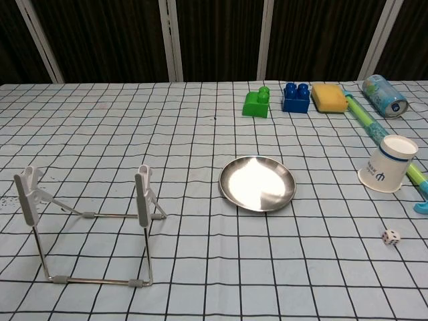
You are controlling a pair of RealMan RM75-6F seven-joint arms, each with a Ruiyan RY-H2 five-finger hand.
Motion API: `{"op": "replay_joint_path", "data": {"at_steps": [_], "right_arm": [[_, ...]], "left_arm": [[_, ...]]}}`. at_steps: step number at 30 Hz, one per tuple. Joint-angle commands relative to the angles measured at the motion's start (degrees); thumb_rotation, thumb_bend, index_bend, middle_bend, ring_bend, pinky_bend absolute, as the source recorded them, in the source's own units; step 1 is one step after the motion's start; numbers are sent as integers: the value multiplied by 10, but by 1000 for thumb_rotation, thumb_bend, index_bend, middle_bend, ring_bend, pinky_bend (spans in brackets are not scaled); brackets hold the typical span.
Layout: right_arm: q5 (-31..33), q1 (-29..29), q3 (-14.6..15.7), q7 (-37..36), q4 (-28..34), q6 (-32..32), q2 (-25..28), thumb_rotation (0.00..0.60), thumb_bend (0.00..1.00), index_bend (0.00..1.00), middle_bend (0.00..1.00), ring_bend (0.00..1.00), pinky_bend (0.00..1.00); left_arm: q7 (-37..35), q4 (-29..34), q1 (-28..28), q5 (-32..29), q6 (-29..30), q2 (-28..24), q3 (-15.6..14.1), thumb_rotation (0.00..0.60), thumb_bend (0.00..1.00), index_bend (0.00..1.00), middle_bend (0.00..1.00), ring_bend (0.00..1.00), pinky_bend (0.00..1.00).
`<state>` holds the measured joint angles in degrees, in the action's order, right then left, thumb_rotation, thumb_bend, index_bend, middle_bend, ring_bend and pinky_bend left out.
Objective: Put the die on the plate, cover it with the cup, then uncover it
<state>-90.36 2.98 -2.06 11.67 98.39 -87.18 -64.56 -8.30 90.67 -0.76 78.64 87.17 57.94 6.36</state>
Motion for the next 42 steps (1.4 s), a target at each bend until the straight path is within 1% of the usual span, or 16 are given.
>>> {"op": "replay_joint_path", "data": {"at_steps": [1,7,15,18,24,28,31,36,42], "right_arm": [[0,-1,0,-1,1,-1,1,600,119,147,97,130,0],[2,-1,2,-2,2,1,2,600,119,149,99,130,0],[12,1,2,-8,9,13,8,600,119,165,99,130,0],[18,2,4,-5,13,21,8,600,119,210,99,130,0],[41,3,19,14,59,56,24,600,120,282,100,130,0],[22,9,30,12,82,70,28,600,119,323,111,130,0],[9,12,35,17,82,76,14,600,120,337,117,130,0],[7,20,39,28,77,93,-19,600,120,337,124,130,0],[17,27,29,50,58,100,-63,600,119,352,141,133,0]], "left_arm": [[0,0,1,1,2,-1,-1,600,678,256,0,0,95],[-3,1,3,0,4,-1,0,600,678,258,0,0,95],[14,1,-5,-2,-9,5,0,600,678,258,0,0,95],[17,2,-8,-2,-13,5,0,600,678,258,0,0,95],[25,6,-4,5,-3,6,-4,600,678,260,0,0,95],[30,10,-3,6,-3,6,-5,600,678,260,0,0,95],[28,10,-2,7,0,5,-5,600,678,260,0,0,95],[20,8,-1,2,0,3,-3,600,678,260,0,0,95],[19,7,-2,-2,-4,3,-2,600,678,261,0,0,95]]}}
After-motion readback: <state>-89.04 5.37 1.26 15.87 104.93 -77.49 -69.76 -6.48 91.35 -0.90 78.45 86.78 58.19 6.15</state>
